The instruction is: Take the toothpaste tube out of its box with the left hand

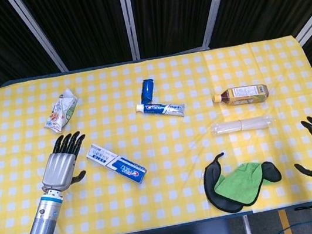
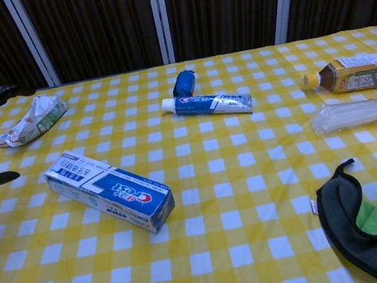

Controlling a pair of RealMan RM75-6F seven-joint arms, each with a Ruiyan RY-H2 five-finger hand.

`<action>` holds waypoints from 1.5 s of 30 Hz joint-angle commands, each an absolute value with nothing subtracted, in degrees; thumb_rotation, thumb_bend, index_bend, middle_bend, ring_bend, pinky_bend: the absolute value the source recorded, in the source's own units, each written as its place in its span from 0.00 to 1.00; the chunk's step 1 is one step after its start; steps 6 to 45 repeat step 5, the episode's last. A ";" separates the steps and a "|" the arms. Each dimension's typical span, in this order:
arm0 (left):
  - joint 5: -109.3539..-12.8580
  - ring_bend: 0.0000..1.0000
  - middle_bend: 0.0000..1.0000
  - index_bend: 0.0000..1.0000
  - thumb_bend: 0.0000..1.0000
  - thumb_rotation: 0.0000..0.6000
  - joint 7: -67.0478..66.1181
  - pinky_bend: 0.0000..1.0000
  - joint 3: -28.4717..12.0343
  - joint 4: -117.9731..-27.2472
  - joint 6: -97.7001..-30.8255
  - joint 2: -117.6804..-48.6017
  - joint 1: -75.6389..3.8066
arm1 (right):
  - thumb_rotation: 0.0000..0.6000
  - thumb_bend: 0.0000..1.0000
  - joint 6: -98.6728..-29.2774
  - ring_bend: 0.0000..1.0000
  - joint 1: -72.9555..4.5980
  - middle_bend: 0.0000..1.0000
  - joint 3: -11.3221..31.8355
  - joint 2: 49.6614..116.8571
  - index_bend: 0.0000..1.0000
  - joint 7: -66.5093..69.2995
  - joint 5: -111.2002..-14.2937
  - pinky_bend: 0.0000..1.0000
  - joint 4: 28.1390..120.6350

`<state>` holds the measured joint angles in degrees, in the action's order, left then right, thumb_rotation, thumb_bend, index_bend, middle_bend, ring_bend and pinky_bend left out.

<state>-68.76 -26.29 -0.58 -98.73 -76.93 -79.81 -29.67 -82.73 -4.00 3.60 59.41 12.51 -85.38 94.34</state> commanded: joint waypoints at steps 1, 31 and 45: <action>-71.87 0.00 0.00 0.01 0.22 1.00 -23.43 0.00 0.59 -98.37 -80.96 -79.08 -26.43 | 1.00 0.06 -82.61 0.00 -4.08 0.00 3.46 59.70 0.00 11.83 -85.50 0.00 94.37; -75.65 0.00 0.00 0.01 0.22 1.00 -21.08 0.00 2.52 -97.22 -85.89 -78.29 -22.29 | 1.00 0.06 -82.49 0.00 -4.20 0.00 3.31 60.15 0.00 10.81 -85.68 0.00 94.24; -75.65 0.00 0.00 0.01 0.22 1.00 -21.08 0.00 2.52 -97.22 -85.89 -78.29 -22.29 | 1.00 0.06 -82.49 0.00 -4.20 0.00 3.31 60.15 0.00 10.81 -85.68 0.00 94.24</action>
